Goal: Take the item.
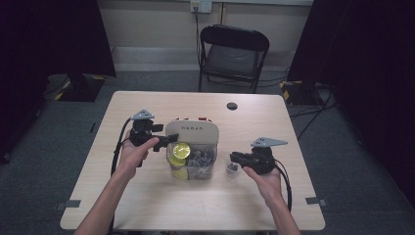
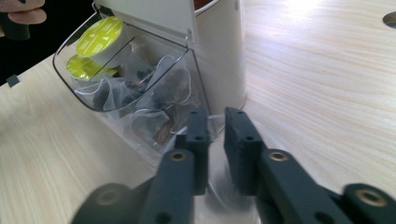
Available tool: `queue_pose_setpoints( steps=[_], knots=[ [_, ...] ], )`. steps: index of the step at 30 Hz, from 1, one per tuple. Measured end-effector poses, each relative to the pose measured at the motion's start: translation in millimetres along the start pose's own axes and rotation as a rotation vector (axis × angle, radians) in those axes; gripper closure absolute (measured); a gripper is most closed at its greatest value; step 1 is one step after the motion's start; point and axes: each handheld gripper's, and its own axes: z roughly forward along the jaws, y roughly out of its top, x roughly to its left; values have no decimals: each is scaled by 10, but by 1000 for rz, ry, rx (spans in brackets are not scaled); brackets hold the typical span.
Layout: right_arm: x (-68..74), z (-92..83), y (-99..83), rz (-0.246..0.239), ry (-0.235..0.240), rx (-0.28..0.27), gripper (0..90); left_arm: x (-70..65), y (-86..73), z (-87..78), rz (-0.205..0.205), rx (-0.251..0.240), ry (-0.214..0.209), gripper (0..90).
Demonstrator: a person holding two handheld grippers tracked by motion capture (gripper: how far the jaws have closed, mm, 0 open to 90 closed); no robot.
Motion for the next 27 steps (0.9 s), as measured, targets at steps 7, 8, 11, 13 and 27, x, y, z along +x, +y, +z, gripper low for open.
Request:
queue_pose_setpoints(
  steps=[7, 8, 11, 13, 27],
  knots=[
    [-10, -29, 10, 13, -22, -24, 673, 0, -1, 2, -3, -1, -1, 159],
    [-19, -48, 16, 21, -27, -33, 652, 0, -1, 2, -3, -1, -2, 159],
    [-29, -71, 22, 26, -37, -43, 611, 6, -1, -1, -3, 1, -3, 158],
    [-43, -102, 26, 34, -42, -56, 580, 12, -2, -4, 0, 4, 0, 158],
    [-140, -404, -156, 21, -140, -54, 401, 47, -9, -77, -9, -7, 9, 167]
  ],
)
